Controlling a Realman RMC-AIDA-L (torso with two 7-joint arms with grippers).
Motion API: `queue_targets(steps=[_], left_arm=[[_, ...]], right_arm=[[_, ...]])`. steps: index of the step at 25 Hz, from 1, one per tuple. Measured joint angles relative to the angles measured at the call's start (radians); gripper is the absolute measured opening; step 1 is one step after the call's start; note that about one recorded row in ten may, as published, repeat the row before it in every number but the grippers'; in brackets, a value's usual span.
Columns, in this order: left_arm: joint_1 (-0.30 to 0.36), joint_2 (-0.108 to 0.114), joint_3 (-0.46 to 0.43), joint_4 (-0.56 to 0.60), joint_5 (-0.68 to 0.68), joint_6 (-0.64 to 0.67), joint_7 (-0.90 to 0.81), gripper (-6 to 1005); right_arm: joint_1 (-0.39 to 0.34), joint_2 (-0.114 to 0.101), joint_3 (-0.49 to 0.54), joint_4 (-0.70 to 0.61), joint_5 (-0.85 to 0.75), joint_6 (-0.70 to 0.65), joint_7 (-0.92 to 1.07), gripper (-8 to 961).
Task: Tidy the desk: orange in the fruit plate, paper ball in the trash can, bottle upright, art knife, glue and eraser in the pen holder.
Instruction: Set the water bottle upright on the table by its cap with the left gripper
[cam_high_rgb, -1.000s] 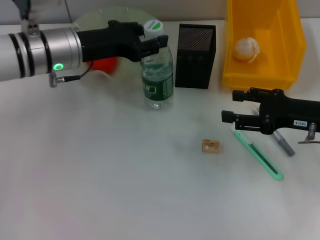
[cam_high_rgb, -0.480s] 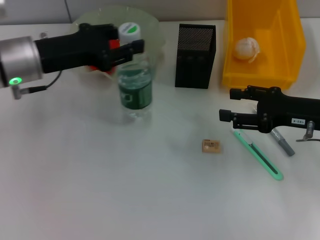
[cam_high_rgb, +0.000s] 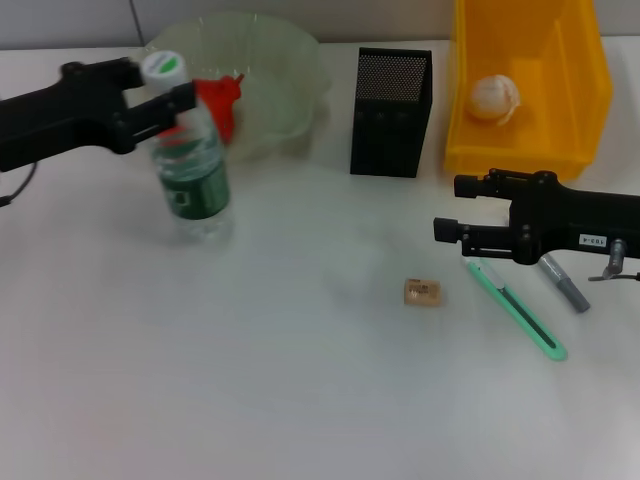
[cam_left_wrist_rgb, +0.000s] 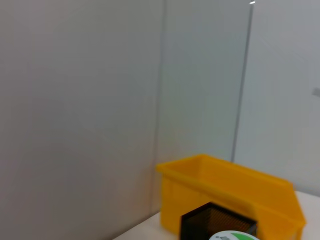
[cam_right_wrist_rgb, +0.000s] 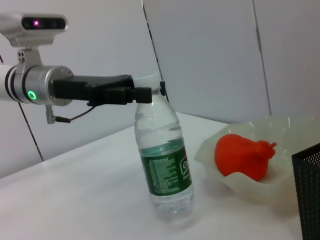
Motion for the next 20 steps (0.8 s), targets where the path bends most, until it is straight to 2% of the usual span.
queue_targets(steps=[6,11,20], left_arm=[[0.024,-0.006,-0.057,-0.014,-0.001,-0.036,0.054,446],[0.014,-0.011,-0.110,-0.055,-0.001,-0.050,0.082,448],[0.002,-0.016,-0.106,-0.067,-0.001,-0.085,0.087,470]], right_arm=[[0.002,0.000,0.000,0.000,0.000,-0.006,0.000,743],[0.002,0.000,0.000,0.000,0.000,-0.008,0.001,743],[0.003,0.000,0.000,0.001,0.000,-0.008,0.001,743]])
